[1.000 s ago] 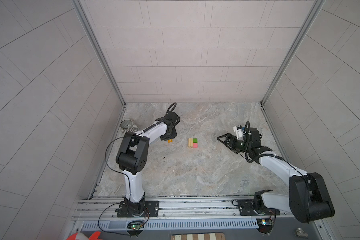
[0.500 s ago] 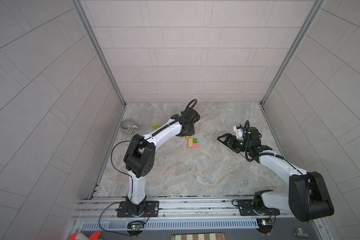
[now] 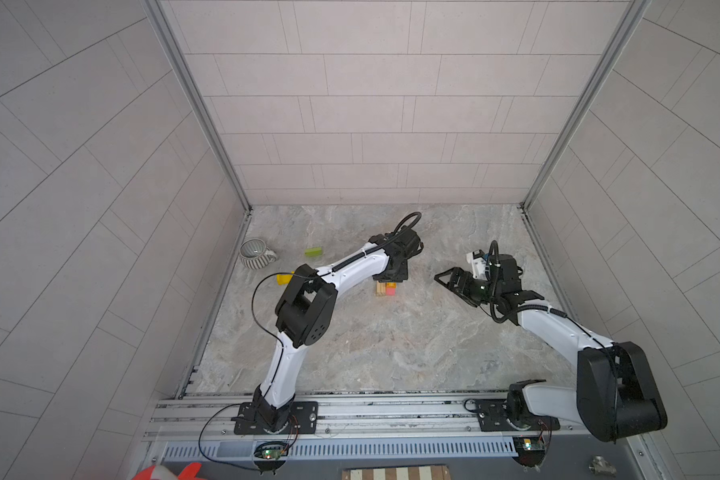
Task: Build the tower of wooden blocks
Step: 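Carry the orange block with the left gripper beside the wood block and cubes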
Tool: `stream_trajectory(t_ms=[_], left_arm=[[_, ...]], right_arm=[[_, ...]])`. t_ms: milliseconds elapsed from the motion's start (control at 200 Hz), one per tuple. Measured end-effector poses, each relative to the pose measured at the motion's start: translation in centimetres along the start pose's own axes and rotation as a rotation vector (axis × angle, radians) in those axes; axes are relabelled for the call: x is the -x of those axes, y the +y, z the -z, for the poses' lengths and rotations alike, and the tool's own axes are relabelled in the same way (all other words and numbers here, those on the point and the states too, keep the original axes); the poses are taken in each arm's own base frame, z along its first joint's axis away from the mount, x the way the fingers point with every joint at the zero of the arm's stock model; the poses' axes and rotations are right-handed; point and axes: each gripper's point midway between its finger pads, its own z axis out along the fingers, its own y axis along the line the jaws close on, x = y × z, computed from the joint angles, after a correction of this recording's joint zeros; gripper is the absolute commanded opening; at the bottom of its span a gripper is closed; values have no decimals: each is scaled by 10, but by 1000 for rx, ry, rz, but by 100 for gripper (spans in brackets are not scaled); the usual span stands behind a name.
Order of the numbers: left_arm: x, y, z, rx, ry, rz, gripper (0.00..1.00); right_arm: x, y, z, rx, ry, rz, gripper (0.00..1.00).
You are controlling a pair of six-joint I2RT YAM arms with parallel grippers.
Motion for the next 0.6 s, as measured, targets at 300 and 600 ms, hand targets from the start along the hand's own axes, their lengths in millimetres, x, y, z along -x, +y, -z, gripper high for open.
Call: stream_trajectory(t_ms=[300, 600], left_arm=[[2, 3, -2, 29, -15, -2, 26], [2, 4, -7, 38, -16, 1, 27]], right_arm=[[0, 0, 0, 0, 0, 0, 99], [-1, -2, -2, -3, 4, -4, 99]])
